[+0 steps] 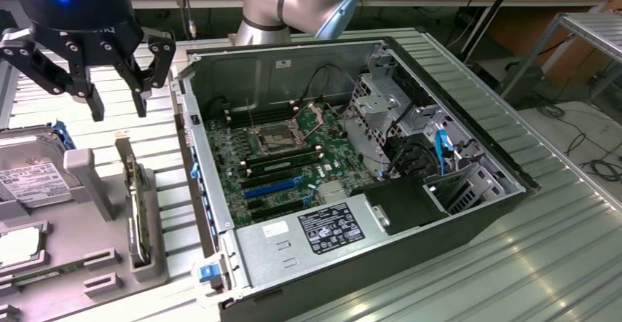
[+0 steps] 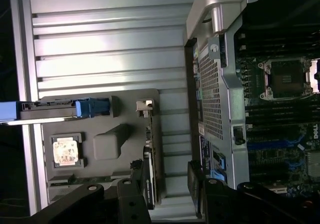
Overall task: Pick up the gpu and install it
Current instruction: 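Pick up the gpu and move the gpu toward the slot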
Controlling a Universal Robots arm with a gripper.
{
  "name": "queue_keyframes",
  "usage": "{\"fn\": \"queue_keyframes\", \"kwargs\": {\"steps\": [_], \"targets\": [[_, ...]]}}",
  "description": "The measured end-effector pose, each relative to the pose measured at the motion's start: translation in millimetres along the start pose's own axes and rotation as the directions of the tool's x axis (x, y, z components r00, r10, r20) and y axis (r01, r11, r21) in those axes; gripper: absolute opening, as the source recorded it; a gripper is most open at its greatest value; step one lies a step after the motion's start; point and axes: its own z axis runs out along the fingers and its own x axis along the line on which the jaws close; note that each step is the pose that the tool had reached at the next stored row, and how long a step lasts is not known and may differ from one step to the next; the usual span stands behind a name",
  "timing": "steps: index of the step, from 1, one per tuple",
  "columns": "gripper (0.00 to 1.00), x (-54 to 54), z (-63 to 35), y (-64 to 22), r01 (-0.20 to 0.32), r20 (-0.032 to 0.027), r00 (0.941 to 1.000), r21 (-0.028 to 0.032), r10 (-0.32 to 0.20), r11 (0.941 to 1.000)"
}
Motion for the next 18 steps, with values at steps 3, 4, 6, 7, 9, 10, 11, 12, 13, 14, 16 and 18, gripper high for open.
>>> {"fn": "queue_keyframes", "kwargs": {"steps": [3,4,6,7,9,10,11,12,13,14,16,18], "targets": [[0.48,0.1,2.1,-0.2,0.0,0.0001,1.0,0.0,0.0,1.0],[0.48,0.1,2.7,-0.2,0.0,0.0001,1.0,0.0,0.0,1.0],[0.48,0.1,3.7,-0.3,0.0,0.0001,1.0,0.0,0.0,1.0],[0.48,0.1,4.2,-0.3,0.0,0.0002,1.0,0.0,0.0,1.0],[0.48,0.2,5.2,-0.3,0.0,0.0002,1.0,0.0,0.0,1.0],[0.48,0.2,5.7,-0.4,0.0,0.0001,1.0,0.0,0.0,1.0],[0.48,0.2,6.5,-0.4,0.0,0.0002,1.0,0.0,0.0,1.0],[0.48,0.2,7.4,-0.4,0.0,0.0001,1.0,0.0,0.0,1.0],[0.48,0.2,8.3,-0.5,0.0,0.0001,1.0,0.0,0.0,1.0],[0.48,0.2,8.7,-0.5,0.0,0.0002,1.0,0.0,0.0,1.0],[0.48,0.3,9.9,-0.6,0.0,0.0001,1.0,0.0,0.0,1.0],[0.48,0.3,11.4,-0.6,0.0,0.0001,1.0,0.0,0.0,1.0]]}}
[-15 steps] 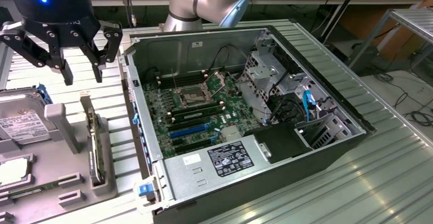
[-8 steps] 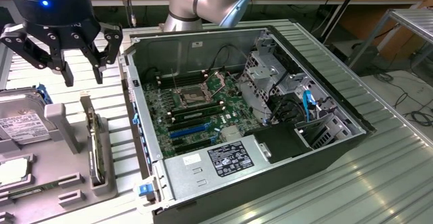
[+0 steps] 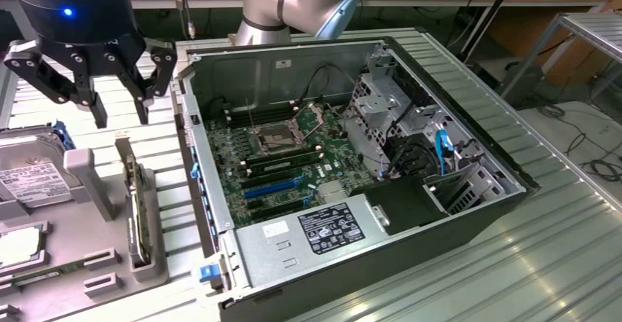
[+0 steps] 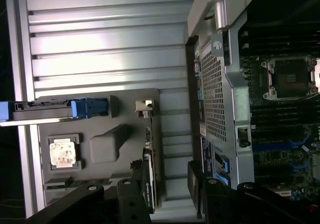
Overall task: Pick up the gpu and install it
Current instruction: 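Pick up the gpu and move the gpu toward the slot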
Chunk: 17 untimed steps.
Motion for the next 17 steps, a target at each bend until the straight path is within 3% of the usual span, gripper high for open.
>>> {"fn": "queue_keyframes", "kwargs": {"steps": [17], "targets": [[0.48,1.2,10.9,-3.2,0.0,0.0,1.0,0.0,0.0,1.0]]}}
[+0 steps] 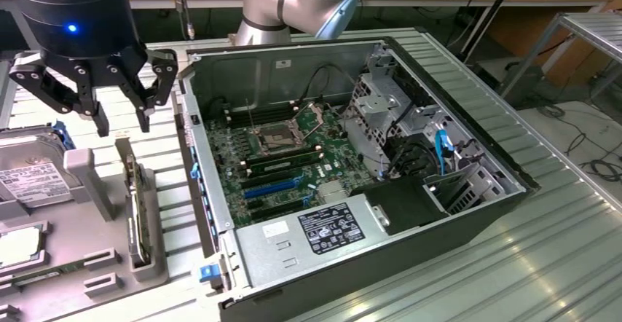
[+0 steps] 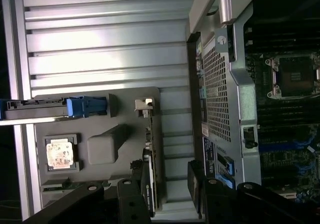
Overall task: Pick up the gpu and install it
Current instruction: 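Pick up the gpu and move the gpu toward the slot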
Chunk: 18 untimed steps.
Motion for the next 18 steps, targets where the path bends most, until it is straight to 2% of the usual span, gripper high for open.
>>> {"fn": "queue_keyframes", "kwargs": {"steps": [18], "targets": [[0.48,7.0,6.5,-10.7,0.0,0.0,1.0,0.0,0.0,1.0]]}}
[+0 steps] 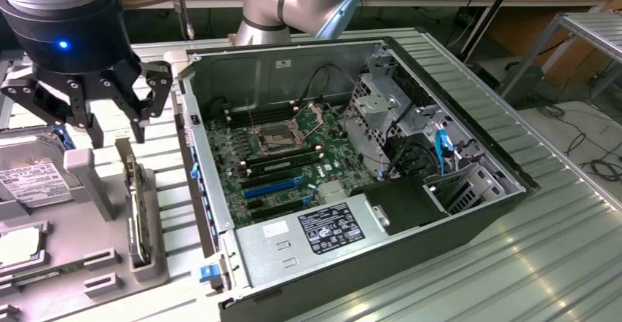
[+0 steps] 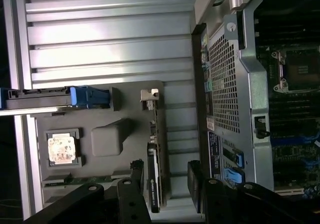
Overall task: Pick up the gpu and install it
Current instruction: 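Pick up the gpu and move the gpu toward the slot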
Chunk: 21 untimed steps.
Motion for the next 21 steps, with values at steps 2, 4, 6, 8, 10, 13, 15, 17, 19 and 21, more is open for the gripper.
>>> {"fn": "queue_keyframes", "kwargs": {"steps": [2,4,6,8,10,13,15,17,19,21], "targets": [[0.48,0.6,0.6,-0.9,0.0,0.0,1.0,0.0,0.0,1.0],[0.48,6.1,6.2,-8.4,0.0,0.0,1.0,-0.0001,0.0,1.0],[0.48,6.8,6.8,-8.9,0.0,0.0,1.0,0.0001,0.0,1.0],[0.48,7.5,7.4,-9.4,0.0,0.0,1.0,0.0,0.0,1.0],[0.48,8.0,8.0,-9.9,0.0,0.0,1.0,0.0,0.0,1.0],[0.48,8.9,8.8,-10.6,0.0,-0.0001,1.0,0.0001,0.0,1.0],[0.48,9.9,9.9,-10.9,0.0,0.0001,1.0,0.0,0.0,1.0],[0.48,11.9,12.8,-11.5,0.0,0.0007,1.0,0.0,0.0,1.0],[0.48,12.9,15.0,-12.3,0.0,0.0009,1.0,-0.0001,0.0,1.0],[0.48,13.1,16.5,-13.3,0.0,0.001,1.0,-0.0001,0.0,1.0]]}}
